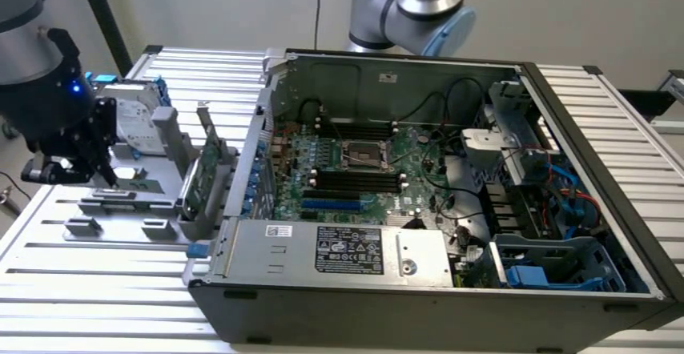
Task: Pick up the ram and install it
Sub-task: 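Pick up the ram and move it above insertion slot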
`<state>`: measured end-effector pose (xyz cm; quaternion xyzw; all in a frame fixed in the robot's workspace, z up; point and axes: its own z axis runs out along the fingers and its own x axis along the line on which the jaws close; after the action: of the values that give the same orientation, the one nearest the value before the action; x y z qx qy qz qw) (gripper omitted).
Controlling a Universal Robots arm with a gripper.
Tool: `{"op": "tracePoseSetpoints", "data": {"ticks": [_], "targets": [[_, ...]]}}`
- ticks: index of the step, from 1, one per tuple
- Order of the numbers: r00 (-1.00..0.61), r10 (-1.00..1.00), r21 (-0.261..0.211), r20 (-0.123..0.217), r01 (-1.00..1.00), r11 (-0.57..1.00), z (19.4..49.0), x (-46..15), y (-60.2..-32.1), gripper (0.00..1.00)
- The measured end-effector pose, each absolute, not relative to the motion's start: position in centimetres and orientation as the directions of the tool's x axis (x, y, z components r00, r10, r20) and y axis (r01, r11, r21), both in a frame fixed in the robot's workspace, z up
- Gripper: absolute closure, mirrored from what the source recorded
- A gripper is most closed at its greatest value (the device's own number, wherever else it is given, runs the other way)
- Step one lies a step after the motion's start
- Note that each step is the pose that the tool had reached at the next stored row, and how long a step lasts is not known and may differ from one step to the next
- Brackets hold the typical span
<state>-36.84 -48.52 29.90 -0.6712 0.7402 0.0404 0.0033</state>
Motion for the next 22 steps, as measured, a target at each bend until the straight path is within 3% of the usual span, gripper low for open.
{"op": "tracePoseSetpoints", "data": {"ticks": [15,22], "targets": [[-0.089,-0.993,0.061,-0.081,-0.995,0.084,36.6,-31.2,-48.6,0.86],[-0.078,-0.99,0.064,-0.117,-0.995,0.07,38.1,-28.8,-48.6,0.86]]}}
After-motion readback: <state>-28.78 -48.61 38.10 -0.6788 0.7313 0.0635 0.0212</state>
